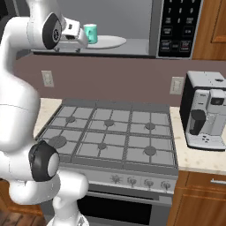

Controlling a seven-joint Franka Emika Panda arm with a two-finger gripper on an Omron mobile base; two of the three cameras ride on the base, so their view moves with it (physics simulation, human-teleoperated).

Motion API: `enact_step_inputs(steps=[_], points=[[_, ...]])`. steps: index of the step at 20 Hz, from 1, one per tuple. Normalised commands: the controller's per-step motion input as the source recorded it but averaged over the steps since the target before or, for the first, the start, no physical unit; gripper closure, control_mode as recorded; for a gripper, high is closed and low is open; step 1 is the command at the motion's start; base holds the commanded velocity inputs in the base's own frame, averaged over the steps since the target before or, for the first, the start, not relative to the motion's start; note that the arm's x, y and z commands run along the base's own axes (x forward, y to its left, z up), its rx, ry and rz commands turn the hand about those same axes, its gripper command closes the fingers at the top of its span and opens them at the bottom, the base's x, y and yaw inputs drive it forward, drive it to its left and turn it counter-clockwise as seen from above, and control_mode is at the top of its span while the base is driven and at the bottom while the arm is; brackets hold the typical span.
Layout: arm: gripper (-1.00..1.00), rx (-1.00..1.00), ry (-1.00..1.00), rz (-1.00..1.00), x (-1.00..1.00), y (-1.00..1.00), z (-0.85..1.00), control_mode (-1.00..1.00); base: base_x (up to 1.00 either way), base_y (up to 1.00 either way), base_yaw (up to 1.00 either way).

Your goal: Pick the mug from the counter and place it inside the microwave. Then close the microwave.

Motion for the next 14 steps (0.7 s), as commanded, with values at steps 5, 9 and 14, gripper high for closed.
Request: enact_step_inputs(steps=[5, 9, 14], points=[[-1.0, 0.0, -0.08, 0.0, -0.46, -0.13, -0.34, -1.0, 0.0, 0.0, 0.0], [-1.0, 0.0, -0.09, 0.0, -0.43, -0.16, -0.34, -1.0, 0.0, 0.0, 0.0], [-1.0, 0.0, -0.04, 0.0, -0.37, -0.08, -0.15, -1.0, 0.0, 0.0, 0.0]])
